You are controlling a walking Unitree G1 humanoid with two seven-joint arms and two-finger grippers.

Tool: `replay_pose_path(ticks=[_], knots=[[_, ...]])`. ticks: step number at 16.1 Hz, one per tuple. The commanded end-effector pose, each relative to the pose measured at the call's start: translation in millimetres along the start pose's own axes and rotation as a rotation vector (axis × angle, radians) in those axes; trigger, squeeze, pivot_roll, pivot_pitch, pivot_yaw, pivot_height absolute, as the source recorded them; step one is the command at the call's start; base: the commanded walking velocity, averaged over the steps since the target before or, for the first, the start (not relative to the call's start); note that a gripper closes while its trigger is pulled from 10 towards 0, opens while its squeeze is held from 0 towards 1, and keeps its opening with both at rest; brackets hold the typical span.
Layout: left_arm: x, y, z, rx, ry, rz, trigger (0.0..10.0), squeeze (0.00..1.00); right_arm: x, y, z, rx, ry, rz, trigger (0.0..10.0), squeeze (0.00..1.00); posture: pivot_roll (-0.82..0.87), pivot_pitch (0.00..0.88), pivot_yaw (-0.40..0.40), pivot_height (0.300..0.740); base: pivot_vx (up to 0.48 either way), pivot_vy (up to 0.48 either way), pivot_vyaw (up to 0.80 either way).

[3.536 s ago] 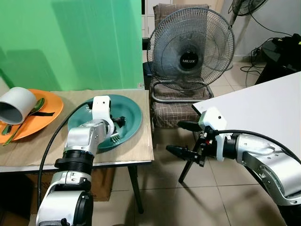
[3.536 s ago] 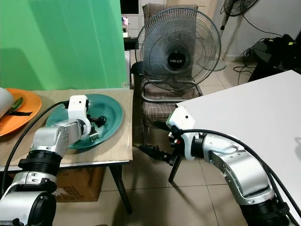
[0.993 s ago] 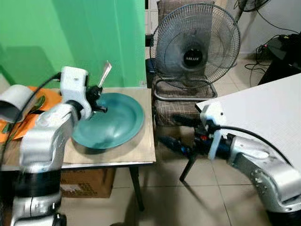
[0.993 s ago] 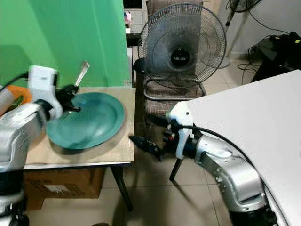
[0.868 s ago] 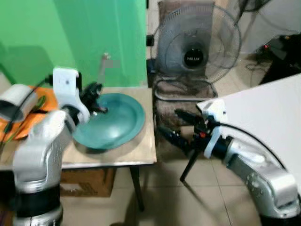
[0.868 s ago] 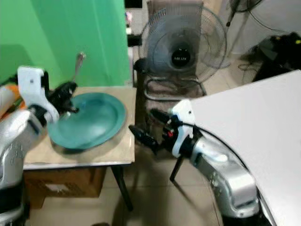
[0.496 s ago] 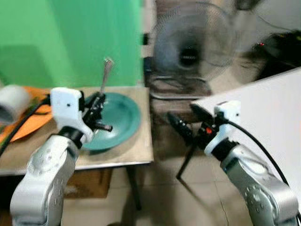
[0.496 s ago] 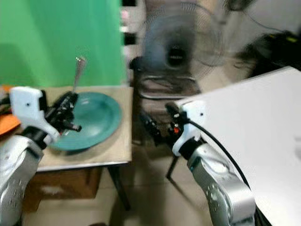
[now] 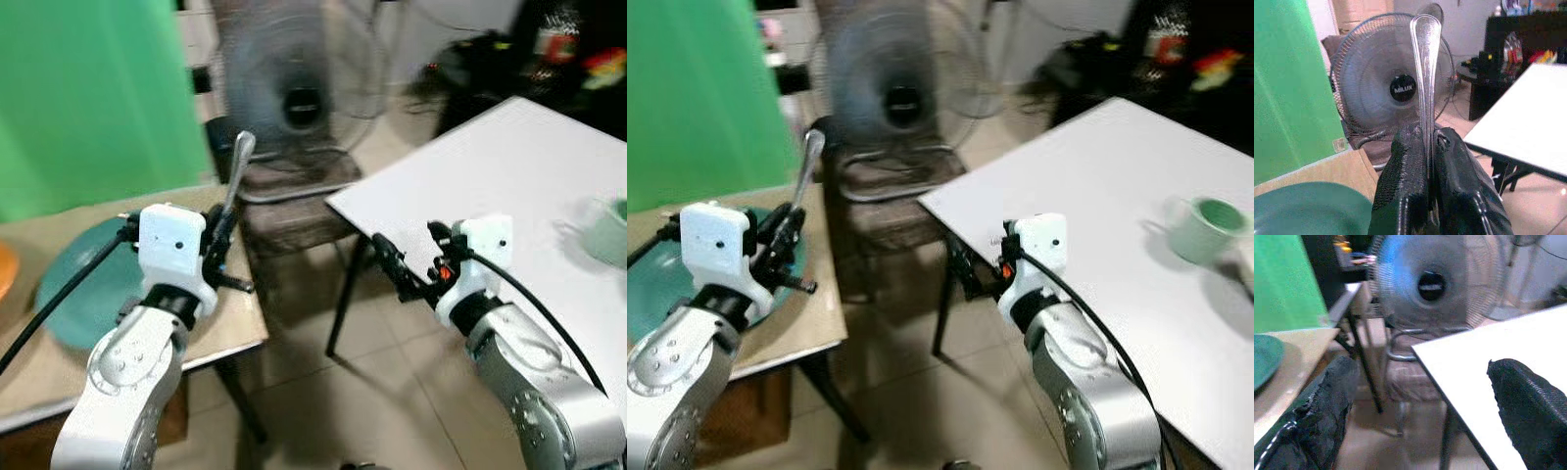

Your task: Setting the table

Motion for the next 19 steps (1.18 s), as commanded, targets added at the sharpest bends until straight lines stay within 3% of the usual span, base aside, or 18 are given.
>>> replay_pose_path(ticks=[1,4,6,9,13,19], knots=[[3.3,-4.7,1.0,0.014,0.024,0.010,10.0,0.00,-2.4,4.8,-3.5,-0.011,-0.018,-0.010,10.0,0.00,0.01,0.004,0.016,0.740,0.000,0.000,-0.80],[14.7,-5.3,1.4,-0.005,0.123,0.043,10.0,0.00,-8.5,4.1,-2.5,-0.008,-0.057,-0.024,10.0,0.00,0.01,0.001,0.012,0.740,0.000,0.000,-0.80],[16.7,-5.0,0.8,-0.014,0.164,-0.070,10.0,0.00,-22.0,3.1,-1.5,0.012,-0.139,-0.098,10.0,0.00,0.02,0.000,0.004,0.740,0.000,0.000,-0.80],[21.5,-5.3,1.6,-0.049,0.257,-0.092,10.0,0.00,-27.2,7.3,-0.6,-0.003,-0.129,-0.071,10.0,0.00,0.02,0.000,-0.002,0.740,0.000,0.000,-0.80],[10.0,-9.8,7.0,0.014,0.122,-0.064,10.0,0.00,-24.3,13.1,-0.2,-0.054,-0.149,-0.022,10.0,0.00,0.01,0.000,0.006,0.740,0.000,0.000,-0.80],[14.4,-12.0,9.4,0.031,0.073,-0.008,10.0,0.00,-31.5,-5.5,-5.9,0.036,-0.208,-0.031,10.0,0.00,0.00,0.001,0.023,0.740,0.000,0.000,-0.78]])
Point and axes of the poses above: a point about 5 cm out from each wrist's last joint towards the gripper, its own z axis pointing out of the wrist towards the gripper, its own y axis along the axis of the wrist's last joint, x = y × z, the point moved 4 cm from there along z, pointing out of the wrist towards the gripper
